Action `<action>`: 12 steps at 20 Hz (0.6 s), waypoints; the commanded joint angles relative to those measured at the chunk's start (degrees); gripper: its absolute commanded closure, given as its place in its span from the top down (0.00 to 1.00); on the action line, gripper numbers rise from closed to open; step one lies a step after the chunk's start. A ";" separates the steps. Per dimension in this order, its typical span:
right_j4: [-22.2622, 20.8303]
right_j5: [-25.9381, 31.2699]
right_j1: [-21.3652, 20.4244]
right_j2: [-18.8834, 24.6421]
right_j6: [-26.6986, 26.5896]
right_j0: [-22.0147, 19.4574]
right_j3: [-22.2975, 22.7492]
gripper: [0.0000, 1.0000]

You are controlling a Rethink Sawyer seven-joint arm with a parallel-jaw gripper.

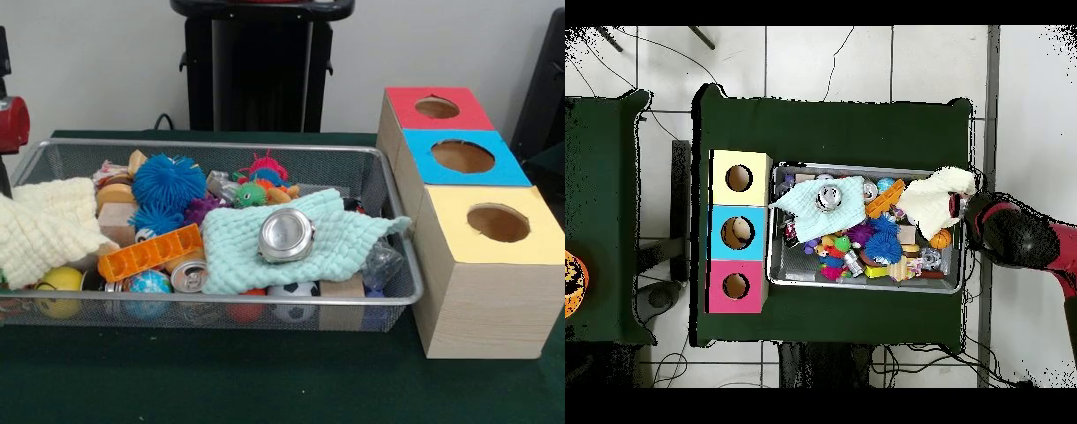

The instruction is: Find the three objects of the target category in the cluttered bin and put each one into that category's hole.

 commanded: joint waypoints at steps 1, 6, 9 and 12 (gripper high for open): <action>-6.09 -0.80 3.03 -0.08 -13.94 2.79 -1.16 0.00; -8.09 -3.59 5.11 -1.49 -10.22 2.97 0.62 0.00; -8.86 -4.53 4.52 -2.13 -7.42 3.51 2.45 0.00; -8.03 -4.45 2.43 -2.54 -3.73 4.32 5.62 0.00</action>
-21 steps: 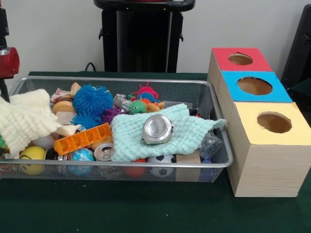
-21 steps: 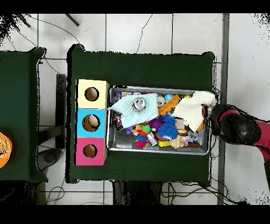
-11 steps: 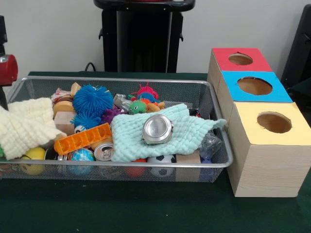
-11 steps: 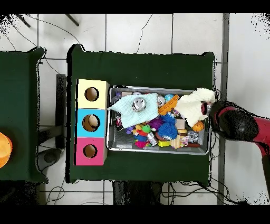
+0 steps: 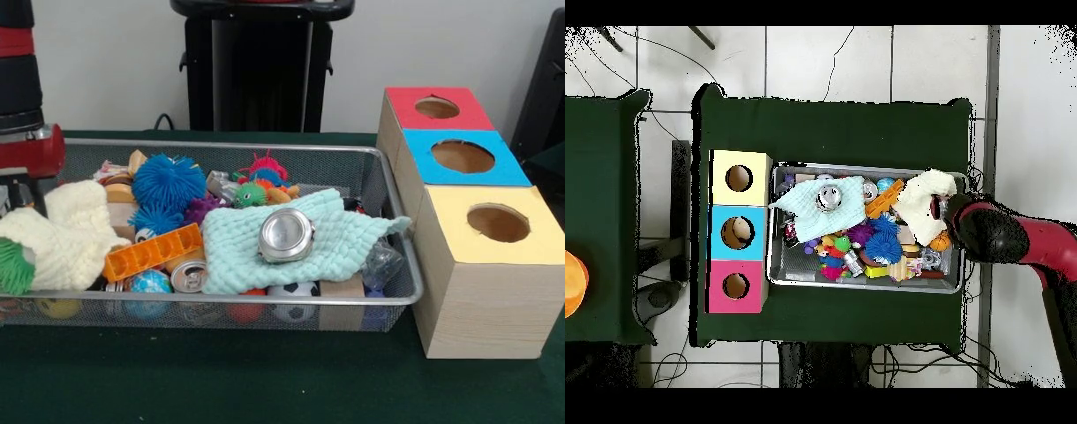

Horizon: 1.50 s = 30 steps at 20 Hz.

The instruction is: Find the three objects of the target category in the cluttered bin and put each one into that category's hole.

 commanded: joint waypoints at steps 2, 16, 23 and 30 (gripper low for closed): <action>-2.68 -3.93 -2.42 -2.91 -0.51 3.50 7.27 0.00; -5.51 -10.70 3.52 -2.82 -5.19 1.55 3.72 1.00; -3.49 -7.98 5.52 -0.96 -9.24 -0.05 2.38 1.00; 2.90 0.03 -7.31 0.07 -5.74 0.72 10.57 1.00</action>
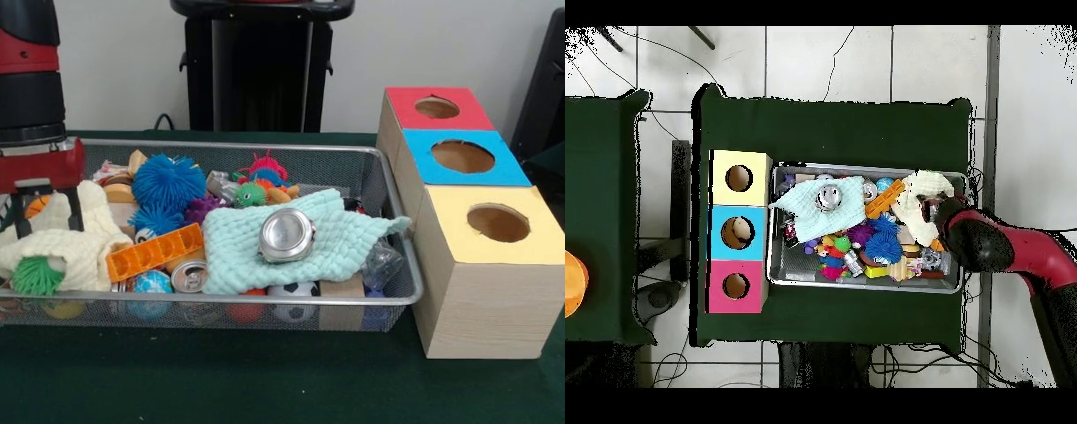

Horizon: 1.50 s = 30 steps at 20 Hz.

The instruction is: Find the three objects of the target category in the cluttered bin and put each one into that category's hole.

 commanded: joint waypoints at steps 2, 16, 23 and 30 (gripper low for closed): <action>7.83 11.64 -13.69 2.67 -4.98 1.18 10.84 1.00; 21.78 22.50 -30.89 1.52 -2.09 4.53 21.12 1.00; 17.07 23.18 -26.02 -2.87 -1.81 8.49 21.65 1.00; 12.34 14.56 -23.25 -7.11 2.45 10.06 25.28 1.00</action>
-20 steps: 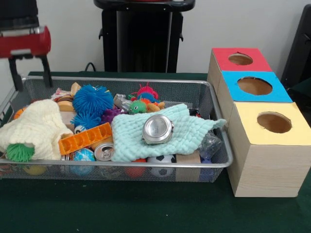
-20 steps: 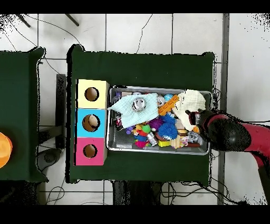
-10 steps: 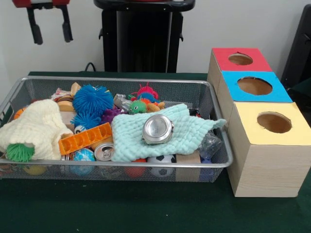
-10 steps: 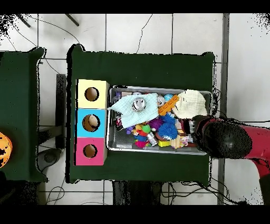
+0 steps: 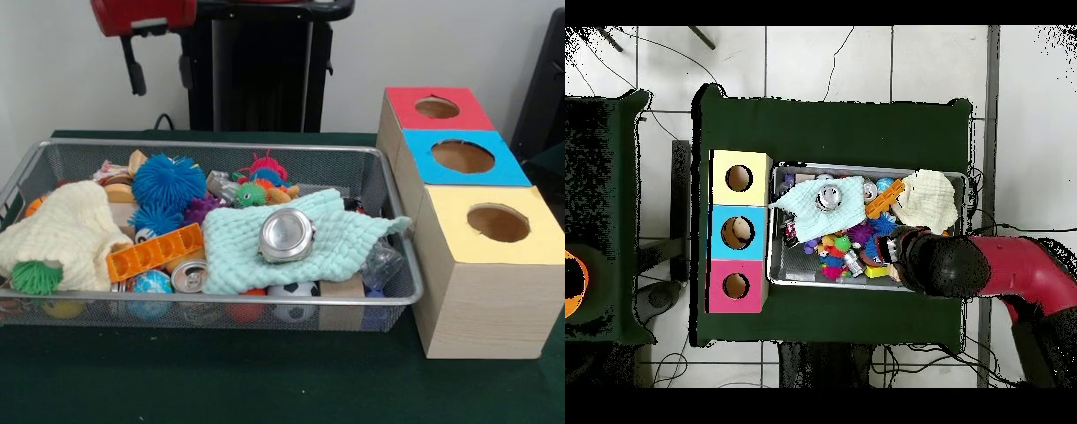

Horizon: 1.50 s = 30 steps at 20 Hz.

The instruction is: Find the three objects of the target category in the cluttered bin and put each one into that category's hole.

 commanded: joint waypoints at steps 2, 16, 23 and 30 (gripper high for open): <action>-8.21 -6.05 4.65 -7.41 3.91 1.26 7.72 1.00; -9.10 -11.24 4.34 -9.12 0.26 -3.07 11.11 1.00; -8.27 -12.17 3.43 -8.06 -0.68 -6.38 11.83 1.00; -9.95 -12.72 0.19 -8.12 -1.36 -8.14 10.88 1.00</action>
